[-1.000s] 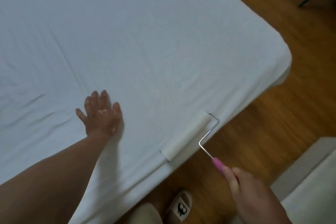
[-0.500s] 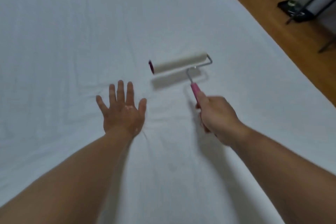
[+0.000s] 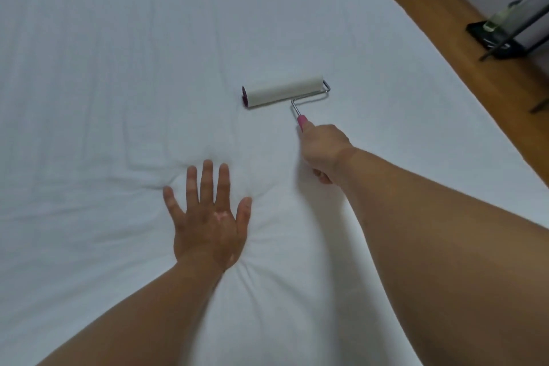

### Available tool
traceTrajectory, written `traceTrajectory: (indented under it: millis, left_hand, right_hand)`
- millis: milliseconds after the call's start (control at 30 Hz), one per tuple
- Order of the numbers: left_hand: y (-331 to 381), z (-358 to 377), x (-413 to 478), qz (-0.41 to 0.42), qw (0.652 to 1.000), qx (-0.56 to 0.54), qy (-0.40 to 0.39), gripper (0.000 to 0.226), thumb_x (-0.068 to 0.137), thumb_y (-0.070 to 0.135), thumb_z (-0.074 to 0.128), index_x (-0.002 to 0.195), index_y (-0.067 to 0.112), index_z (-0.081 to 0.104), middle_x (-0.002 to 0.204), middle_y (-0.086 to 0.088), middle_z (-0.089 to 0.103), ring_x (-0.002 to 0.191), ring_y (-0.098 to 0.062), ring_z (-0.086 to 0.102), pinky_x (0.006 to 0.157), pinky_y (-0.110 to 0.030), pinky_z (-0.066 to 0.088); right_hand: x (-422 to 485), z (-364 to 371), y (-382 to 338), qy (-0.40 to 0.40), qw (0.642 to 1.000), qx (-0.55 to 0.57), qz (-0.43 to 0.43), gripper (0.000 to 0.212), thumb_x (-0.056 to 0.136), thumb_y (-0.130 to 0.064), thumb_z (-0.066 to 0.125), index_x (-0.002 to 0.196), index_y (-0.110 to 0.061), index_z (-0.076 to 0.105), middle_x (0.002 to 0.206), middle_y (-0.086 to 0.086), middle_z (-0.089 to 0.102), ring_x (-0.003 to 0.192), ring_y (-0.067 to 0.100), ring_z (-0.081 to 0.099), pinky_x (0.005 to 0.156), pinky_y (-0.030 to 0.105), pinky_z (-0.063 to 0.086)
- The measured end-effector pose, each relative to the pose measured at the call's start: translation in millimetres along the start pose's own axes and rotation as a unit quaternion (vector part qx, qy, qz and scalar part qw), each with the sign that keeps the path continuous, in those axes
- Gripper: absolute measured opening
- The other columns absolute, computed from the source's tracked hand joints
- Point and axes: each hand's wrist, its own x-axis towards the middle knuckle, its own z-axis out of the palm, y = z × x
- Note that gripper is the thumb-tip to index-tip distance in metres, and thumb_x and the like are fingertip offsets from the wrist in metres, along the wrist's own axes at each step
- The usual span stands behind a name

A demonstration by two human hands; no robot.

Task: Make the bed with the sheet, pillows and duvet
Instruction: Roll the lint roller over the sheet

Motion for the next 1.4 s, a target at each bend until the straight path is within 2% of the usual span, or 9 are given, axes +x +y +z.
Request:
traceTrajectory:
  millis: [100,267,367,433,767,933,1033,1133,1400]
  left_hand:
    - [1.2,-3.5,-1.5,-0.004,1.0,0.006,-0.011,0.074,0.095,0.064,-0.005,0.159,0.026,-0.004,0.167,0.001,-0.004,0.153,-0.025,-0.006,0.118,-0.063,-0.001]
    - [2.7,-12.8,-5.1,-0.013,1.0,0.002,-0.026,0.073,0.093,0.064,-0.008,0.157,0.028,-0.012,0.166,0.003,-0.014,0.152,-0.024,-0.015,0.118,-0.062,-0.008]
    - [9.8,-17.8,-21.3,-0.022,0.998,-0.008,-0.051,0.073,0.093,0.063,-0.008,0.157,0.028,-0.013,0.166,0.004,-0.017,0.152,-0.024,-0.018,0.117,-0.062,-0.01]
    - [14.9,-20.6,-40.1,-0.017,0.998,-0.009,-0.067,0.074,0.093,0.064,-0.008,0.157,0.028,-0.014,0.165,0.003,-0.018,0.151,-0.025,-0.019,0.117,-0.062,-0.01]
    - [30.7,-19.5,-189.2,0.063,0.996,-0.009,-0.07,0.072,0.092,0.067,-0.009,0.155,0.034,-0.016,0.166,0.004,-0.018,0.151,-0.021,-0.02,0.119,-0.058,-0.01]
    - [57.6,-21.2,-270.3,0.08,0.993,-0.015,-0.085,0.072,0.094,0.065,0.0,0.157,0.032,-0.012,0.166,0.003,-0.017,0.151,-0.023,-0.02,0.119,-0.058,-0.01]
    - [79.3,-19.9,-318.6,0.099,0.991,-0.009,-0.087,0.071,0.095,0.062,0.003,0.157,0.031,-0.013,0.165,0.002,-0.019,0.151,-0.024,-0.021,0.119,-0.058,-0.01]
    - [91.3,-15.8,-351.1,0.107,0.99,-0.001,-0.091,0.071,0.095,0.061,0.003,0.157,0.029,-0.012,0.166,0.002,-0.018,0.151,-0.025,-0.021,0.119,-0.057,-0.01]
    - [99.1,-15.6,-385.1,0.108,0.986,0.009,-0.123,0.071,0.096,0.061,0.001,0.158,0.029,-0.012,0.166,0.002,-0.017,0.151,-0.022,-0.02,0.12,-0.055,-0.01]
  right_hand:
    - [-25.6,-3.6,30.8,-0.019,0.997,-0.069,0.022,0.031,0.103,-0.04,0.029,0.075,-0.036,0.04,0.09,0.014,0.056,0.066,0.031,0.059,0.055,0.038,0.051]
    - [-82.8,-6.8,83.0,-0.024,0.994,-0.105,0.032,0.035,0.102,-0.038,0.027,0.068,-0.037,0.033,0.095,0.016,0.058,0.077,0.034,0.065,0.052,0.04,0.055]
    - [-123.5,-7.4,113.7,-0.051,0.987,-0.149,0.03,0.036,0.103,-0.033,0.027,0.115,-0.038,0.061,0.108,0.019,0.06,0.097,0.037,0.066,0.064,0.048,0.061]
    - [-150.2,-6.5,136.8,-0.051,0.985,-0.162,0.039,0.046,0.103,-0.032,0.027,0.145,-0.031,0.045,0.116,0.018,0.058,0.104,0.037,0.063,0.074,0.046,0.061]
    - [-305.6,-5.7,260.1,-0.039,0.987,-0.134,0.085,0.049,0.103,-0.048,0.025,0.13,-0.019,0.053,0.098,0.01,0.056,0.09,0.033,0.056,0.075,0.033,0.044]
    - [-387.9,-6.1,334.3,-0.035,0.979,-0.197,0.034,0.061,0.097,-0.016,0.029,0.155,-0.024,0.012,0.123,0.011,0.052,0.107,0.035,0.055,0.075,0.035,0.036]
    - [-438.5,-7.8,372.1,-0.032,0.98,-0.191,0.052,0.047,0.103,-0.04,0.021,0.138,-0.018,0.041,0.107,0.009,0.058,0.095,0.032,0.058,0.077,0.038,0.043]
    - [-484.1,-12.0,406.8,-0.022,0.988,-0.122,0.096,0.078,0.09,-0.078,0.003,0.088,-0.018,0.053,0.073,0.007,0.056,0.063,0.019,0.052,0.059,0.035,0.042]
    - [-564.4,-38.0,458.9,-0.021,0.982,-0.06,0.177,0.069,0.085,-0.075,0.014,0.077,-0.023,0.058,0.071,-0.005,0.064,0.064,0.013,0.059,0.059,0.035,0.047]
